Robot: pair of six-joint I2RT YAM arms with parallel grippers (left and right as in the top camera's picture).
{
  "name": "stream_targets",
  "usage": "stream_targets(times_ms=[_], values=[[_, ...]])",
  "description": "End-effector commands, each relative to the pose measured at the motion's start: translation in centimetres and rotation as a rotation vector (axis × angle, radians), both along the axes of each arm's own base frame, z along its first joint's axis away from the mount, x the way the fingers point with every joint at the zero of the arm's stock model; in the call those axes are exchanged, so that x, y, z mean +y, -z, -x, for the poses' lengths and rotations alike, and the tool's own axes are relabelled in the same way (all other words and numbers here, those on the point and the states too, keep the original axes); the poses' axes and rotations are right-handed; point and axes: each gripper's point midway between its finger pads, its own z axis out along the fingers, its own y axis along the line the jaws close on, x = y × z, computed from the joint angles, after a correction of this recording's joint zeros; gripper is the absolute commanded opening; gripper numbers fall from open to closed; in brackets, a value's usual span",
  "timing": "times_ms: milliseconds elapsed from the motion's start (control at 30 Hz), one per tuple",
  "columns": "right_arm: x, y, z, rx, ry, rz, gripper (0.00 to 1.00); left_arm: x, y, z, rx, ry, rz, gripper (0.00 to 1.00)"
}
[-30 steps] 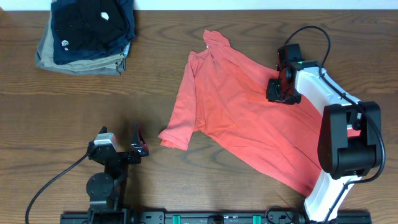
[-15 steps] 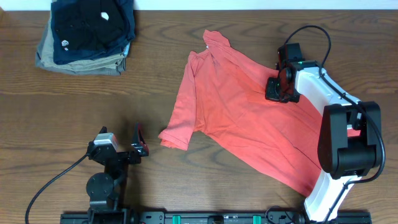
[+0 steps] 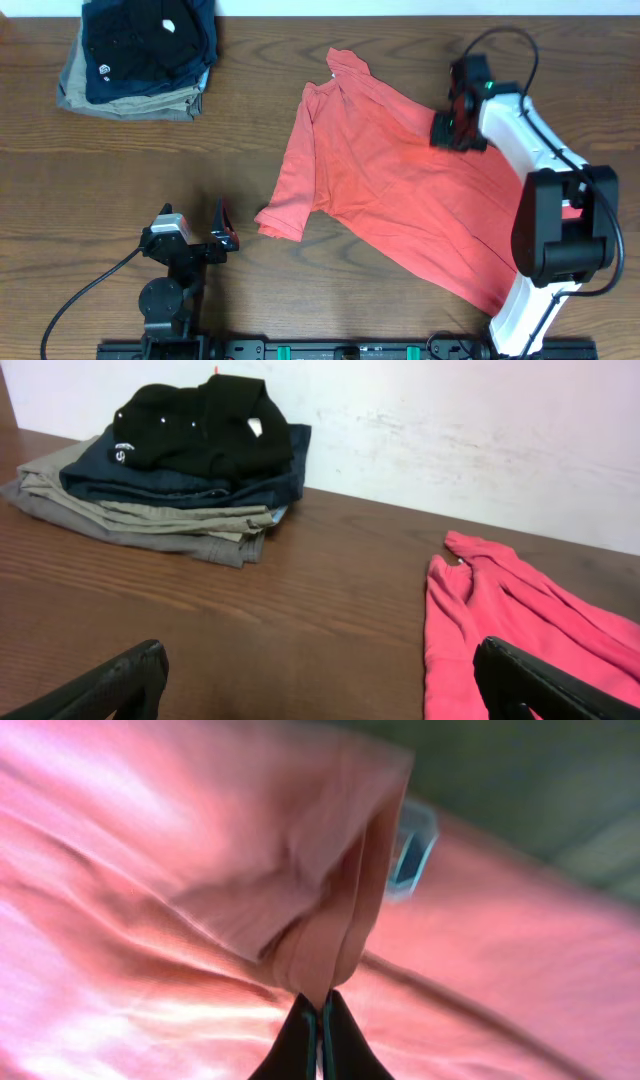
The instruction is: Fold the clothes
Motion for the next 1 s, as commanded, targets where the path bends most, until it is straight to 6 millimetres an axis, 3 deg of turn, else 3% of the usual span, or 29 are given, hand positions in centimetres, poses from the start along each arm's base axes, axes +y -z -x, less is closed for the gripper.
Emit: stream_targets(times_ms=[0,167,233,267,300,367,400,467,567,700,967], values=[[-4.1,-7.3,-4.6,-0.191,0.036,0.093,0.01,-0.3,1.5,0.1,0.044,0.016,-0.004,0.98],[-9.0,-16.4,-8.6,-0.425,0.142,0.14,0.01,-0.3,1.5,0.1,0.045,0.016,-0.004,0.98],[-10.8,-19.5,-9.4,-0.502,0.18,0.146,0.01,-0.3,1.5,0.1,0.045,0.016,-0.004,0.98],[-11.7,-20.9,-9.7,-0.539,0.2,0.15,0.08,-0.3,1.5,0.1,0.044,0.016,-0.004,0.98],[-12.5,-21.8,-9.8,-0.562,0.214,0.154,0.22,-0.3,1.5,0.1,0.045,0.016,-0.004,0.98],[-13.9,-23.0,-9.8,-0.592,0.243,0.166,0.69,-0.3,1.5,0.1,0.044,0.016,-0.004,0.98],[-14.7,-23.1,-9.5,-0.587,0.258,0.175,0.91,-0.3,1.5,0.1,0.044,0.016,-0.004,0.98],[-15.5,-22.6,-8.9,-0.555,0.274,0.184,0.99,-0.3,1.5,0.1,0.044,0.016,-0.004,0.98],[-16.4,-21.2,-7.2,-0.473,0.292,0.188,0.99,-0.3,1.5,0.1,0.045,0.016,-0.004,0.98],[-16.0,-19.6,-4.7,-0.353,0.288,0.176,0.99,-0.3,1.5,0.1,0.044,0.016,-0.004,0.98],[-10.2,-16.7,0.0,-0.11,0.191,-0.088,0.99,-0.3,1.5,0.1,0.044,0.016,-0.004,0.98]])
